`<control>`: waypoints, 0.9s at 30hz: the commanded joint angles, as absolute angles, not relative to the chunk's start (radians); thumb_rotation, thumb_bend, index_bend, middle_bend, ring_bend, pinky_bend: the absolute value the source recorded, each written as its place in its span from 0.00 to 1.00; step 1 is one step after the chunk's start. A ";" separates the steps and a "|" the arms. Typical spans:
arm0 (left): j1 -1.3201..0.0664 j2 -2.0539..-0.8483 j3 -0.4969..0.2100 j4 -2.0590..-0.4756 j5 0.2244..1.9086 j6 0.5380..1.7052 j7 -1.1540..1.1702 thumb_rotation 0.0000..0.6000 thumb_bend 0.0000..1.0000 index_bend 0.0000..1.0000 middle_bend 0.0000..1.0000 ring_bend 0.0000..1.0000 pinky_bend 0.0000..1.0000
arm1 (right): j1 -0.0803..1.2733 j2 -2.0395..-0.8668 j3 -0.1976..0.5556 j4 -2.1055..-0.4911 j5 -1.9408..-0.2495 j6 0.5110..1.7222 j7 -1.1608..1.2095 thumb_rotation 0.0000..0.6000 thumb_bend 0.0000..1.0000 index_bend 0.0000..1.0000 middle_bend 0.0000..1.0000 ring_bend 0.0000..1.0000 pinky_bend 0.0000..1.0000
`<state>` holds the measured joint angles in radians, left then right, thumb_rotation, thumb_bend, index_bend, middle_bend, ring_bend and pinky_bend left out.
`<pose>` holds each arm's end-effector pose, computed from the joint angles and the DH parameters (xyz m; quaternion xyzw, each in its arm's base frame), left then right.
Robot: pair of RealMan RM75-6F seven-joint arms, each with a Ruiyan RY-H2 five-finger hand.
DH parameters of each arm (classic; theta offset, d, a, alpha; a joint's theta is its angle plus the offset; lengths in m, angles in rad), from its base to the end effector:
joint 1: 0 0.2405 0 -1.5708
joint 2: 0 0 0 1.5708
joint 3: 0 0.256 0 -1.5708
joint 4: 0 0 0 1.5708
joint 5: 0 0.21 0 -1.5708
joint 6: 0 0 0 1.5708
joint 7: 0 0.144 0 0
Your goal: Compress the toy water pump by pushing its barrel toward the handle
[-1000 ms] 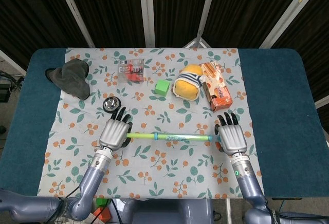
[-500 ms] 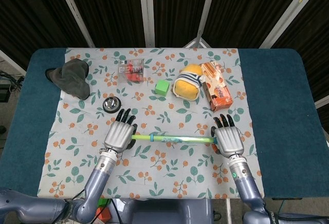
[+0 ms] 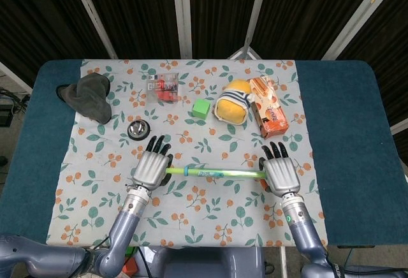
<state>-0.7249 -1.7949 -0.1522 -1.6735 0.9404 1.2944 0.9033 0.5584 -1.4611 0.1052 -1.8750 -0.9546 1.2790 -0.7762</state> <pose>-0.0890 0.2785 -0.0593 -0.7417 -0.3328 -0.3380 0.4741 -0.1657 -0.2682 0.0196 0.7105 -0.3844 0.2971 0.5091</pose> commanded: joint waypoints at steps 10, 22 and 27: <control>-0.705 -1.739 -0.135 -1.738 0.944 1.301 0.903 1.00 0.24 0.39 0.08 0.00 0.01 | 0.555 -1.430 0.091 -1.908 -0.944 1.272 -0.778 1.00 0.36 0.22 0.05 0.00 0.00; -0.620 -1.550 -0.078 -1.874 1.046 1.343 0.782 1.00 0.20 0.23 0.06 0.00 0.00 | 0.519 -1.361 0.066 -1.896 -0.956 1.288 -0.728 1.00 0.36 0.00 0.00 0.00 0.00; -0.532 -1.405 -0.014 -1.934 1.165 1.393 0.629 1.00 0.20 0.23 0.06 0.00 0.00 | 0.459 -1.282 0.034 -1.874 -1.019 1.302 -0.610 1.00 0.36 0.00 0.00 0.00 0.00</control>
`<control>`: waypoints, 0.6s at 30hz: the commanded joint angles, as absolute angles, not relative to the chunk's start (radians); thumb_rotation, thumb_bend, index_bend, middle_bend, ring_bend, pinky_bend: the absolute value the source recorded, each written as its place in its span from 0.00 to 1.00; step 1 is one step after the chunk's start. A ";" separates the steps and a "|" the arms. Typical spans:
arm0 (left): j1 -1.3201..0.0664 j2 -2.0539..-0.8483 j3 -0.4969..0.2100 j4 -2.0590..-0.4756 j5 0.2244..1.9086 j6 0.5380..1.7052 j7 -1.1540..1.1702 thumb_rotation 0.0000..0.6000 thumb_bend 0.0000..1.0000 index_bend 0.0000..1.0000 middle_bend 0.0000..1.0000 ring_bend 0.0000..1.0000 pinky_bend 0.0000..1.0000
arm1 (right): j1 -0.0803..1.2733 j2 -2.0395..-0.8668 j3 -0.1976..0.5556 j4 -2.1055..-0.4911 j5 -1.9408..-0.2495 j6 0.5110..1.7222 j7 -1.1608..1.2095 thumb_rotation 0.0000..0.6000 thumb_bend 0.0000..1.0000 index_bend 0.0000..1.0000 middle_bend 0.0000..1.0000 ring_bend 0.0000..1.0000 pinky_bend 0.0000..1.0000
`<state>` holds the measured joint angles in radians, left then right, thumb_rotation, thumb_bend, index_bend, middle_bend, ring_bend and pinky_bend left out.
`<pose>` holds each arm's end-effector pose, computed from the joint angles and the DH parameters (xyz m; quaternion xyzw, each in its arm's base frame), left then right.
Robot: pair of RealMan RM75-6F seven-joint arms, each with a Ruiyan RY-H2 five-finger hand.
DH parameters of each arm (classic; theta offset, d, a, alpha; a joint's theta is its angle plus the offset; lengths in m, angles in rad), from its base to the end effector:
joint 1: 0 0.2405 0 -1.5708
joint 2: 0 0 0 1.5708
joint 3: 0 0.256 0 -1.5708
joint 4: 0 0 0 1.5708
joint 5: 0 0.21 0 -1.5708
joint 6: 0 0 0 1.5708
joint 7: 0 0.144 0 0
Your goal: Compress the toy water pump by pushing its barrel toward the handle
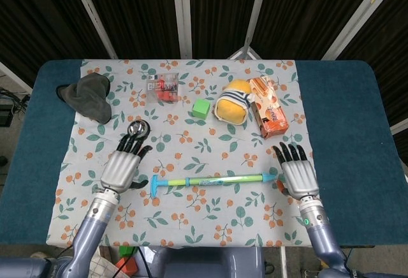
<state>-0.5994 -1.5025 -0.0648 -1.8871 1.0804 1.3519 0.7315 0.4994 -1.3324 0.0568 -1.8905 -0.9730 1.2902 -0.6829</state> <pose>-0.1356 0.2621 0.0164 -0.7144 -0.3510 -0.3621 0.4852 -0.2055 -0.2591 0.0523 0.6922 -0.3983 0.2713 0.5373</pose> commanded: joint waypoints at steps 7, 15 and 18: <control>-0.393 -1.244 0.110 -1.899 1.358 1.500 0.441 1.00 0.20 0.14 0.01 0.00 0.00 | 0.338 -1.187 -0.024 -1.796 -1.202 1.402 -0.393 1.00 0.36 0.00 0.00 0.00 0.00; -0.235 -1.165 0.192 -1.773 1.499 1.651 0.215 1.00 0.19 0.00 0.00 0.00 0.00 | 0.214 -1.115 -0.062 -1.746 -1.326 1.534 -0.235 1.00 0.36 0.00 0.00 0.00 0.00; -0.183 -1.149 0.194 -1.702 1.521 1.702 0.143 1.00 0.18 0.00 0.00 0.00 0.00 | 0.175 -1.096 -0.074 -1.720 -1.357 1.564 -0.202 1.00 0.36 0.00 0.00 0.00 0.00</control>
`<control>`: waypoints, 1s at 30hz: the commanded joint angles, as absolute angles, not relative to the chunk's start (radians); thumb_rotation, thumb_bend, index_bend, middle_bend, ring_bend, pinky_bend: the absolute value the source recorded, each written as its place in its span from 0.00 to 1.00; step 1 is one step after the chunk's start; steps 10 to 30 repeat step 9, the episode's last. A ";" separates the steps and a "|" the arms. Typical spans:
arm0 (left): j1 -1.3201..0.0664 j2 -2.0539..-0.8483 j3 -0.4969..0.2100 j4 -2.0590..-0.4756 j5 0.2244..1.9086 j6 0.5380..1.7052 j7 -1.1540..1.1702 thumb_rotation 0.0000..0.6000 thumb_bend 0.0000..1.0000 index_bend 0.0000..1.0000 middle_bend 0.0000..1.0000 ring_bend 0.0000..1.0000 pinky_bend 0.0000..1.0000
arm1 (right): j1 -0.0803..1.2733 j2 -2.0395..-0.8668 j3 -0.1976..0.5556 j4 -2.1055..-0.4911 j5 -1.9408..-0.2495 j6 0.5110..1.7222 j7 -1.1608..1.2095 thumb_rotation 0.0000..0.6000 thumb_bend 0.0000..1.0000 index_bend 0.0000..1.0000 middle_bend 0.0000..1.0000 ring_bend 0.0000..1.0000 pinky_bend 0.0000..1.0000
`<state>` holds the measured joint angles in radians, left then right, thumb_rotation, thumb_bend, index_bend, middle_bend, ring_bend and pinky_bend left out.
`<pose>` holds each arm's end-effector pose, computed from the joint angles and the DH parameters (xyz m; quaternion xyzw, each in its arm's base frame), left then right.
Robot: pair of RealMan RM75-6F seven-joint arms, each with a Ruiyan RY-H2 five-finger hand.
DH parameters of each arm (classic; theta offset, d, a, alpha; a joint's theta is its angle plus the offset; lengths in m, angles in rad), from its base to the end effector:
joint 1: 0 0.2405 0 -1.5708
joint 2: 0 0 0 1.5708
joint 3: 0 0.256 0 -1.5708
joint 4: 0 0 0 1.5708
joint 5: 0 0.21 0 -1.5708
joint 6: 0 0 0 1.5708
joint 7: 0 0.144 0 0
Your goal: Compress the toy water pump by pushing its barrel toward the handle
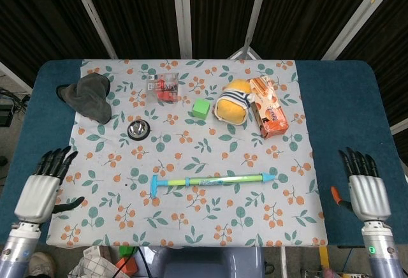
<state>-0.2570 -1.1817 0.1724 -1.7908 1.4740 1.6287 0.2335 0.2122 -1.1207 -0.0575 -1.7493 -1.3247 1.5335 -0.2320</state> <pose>-0.2560 0.1776 0.1212 -0.6384 -0.3673 -0.3972 0.5475 -0.2914 -0.1925 0.1469 0.6049 -0.3801 0.3362 0.6137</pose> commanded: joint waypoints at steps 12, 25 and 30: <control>-0.106 -1.122 0.136 -1.565 1.483 1.735 -0.014 1.00 0.17 0.00 0.00 0.00 0.00 | 0.120 -1.094 -0.039 -1.664 -1.333 1.575 -0.165 1.00 0.36 0.00 0.00 0.00 0.00; -0.106 -1.122 0.136 -1.565 1.483 1.735 -0.014 1.00 0.17 0.00 0.00 0.00 0.00 | 0.120 -1.094 -0.039 -1.664 -1.333 1.575 -0.165 1.00 0.36 0.00 0.00 0.00 0.00; -0.106 -1.122 0.136 -1.565 1.483 1.735 -0.014 1.00 0.17 0.00 0.00 0.00 0.00 | 0.120 -1.094 -0.039 -1.664 -1.333 1.575 -0.165 1.00 0.36 0.00 0.00 0.00 0.00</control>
